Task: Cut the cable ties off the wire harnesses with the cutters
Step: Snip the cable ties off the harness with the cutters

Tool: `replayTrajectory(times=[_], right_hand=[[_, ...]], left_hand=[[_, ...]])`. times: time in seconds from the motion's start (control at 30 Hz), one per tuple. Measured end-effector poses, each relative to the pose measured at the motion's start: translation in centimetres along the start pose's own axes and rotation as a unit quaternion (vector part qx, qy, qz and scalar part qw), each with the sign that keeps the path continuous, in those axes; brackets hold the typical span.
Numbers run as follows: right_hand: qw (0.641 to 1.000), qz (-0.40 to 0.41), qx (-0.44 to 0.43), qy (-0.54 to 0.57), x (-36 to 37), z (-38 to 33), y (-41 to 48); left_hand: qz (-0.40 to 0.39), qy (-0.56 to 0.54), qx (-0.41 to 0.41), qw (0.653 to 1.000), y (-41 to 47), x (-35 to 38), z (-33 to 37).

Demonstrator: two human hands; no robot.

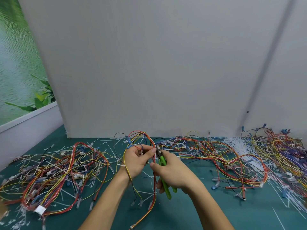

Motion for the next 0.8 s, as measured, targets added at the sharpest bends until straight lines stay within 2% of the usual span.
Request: replayTrajectory(times=[0.07,0.23,0.37,0.57,0.67,0.8], right_hand=[[0.999,0.022,-0.015,-0.037,-0.09,-0.07,0.11],[0.999,0.029,-0.009,-0.044,-0.27,-0.11,0.19],[0.999,-0.013,0.024,0.021,0.22,-0.14,-0.04],[0.998,-0.028,0.062,0.011,0.55,0.12,-0.01],[0.998,-0.011,0.055,-0.017,0.28,0.08,-0.03],[0.998,0.023,0.003,-0.055,0.44,-0.28,-0.07]], left_hand=[[0.0,0.001,0.003,1.0,0.12,-0.14,0.02],[0.001,0.004,-0.003,1.0,0.01,0.0,-0.08],[0.007,0.002,-0.01,1.0,0.07,0.02,-0.29],[-0.002,0.02,-0.007,1.0,0.15,0.12,-0.6],[-0.005,0.019,-0.011,1.0,0.23,0.2,-0.78],[-0.005,0.015,-0.011,1.0,0.42,0.07,-0.88]])
Point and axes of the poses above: each hand's wrist, its own y-axis towards the middle knuckle, its own x-axis out of the palm, z = x × y, the point moved 3 cm from there along y, towards the middle knuckle, and after that the axes turned 13 degrees about z, right-handed, at the moved point
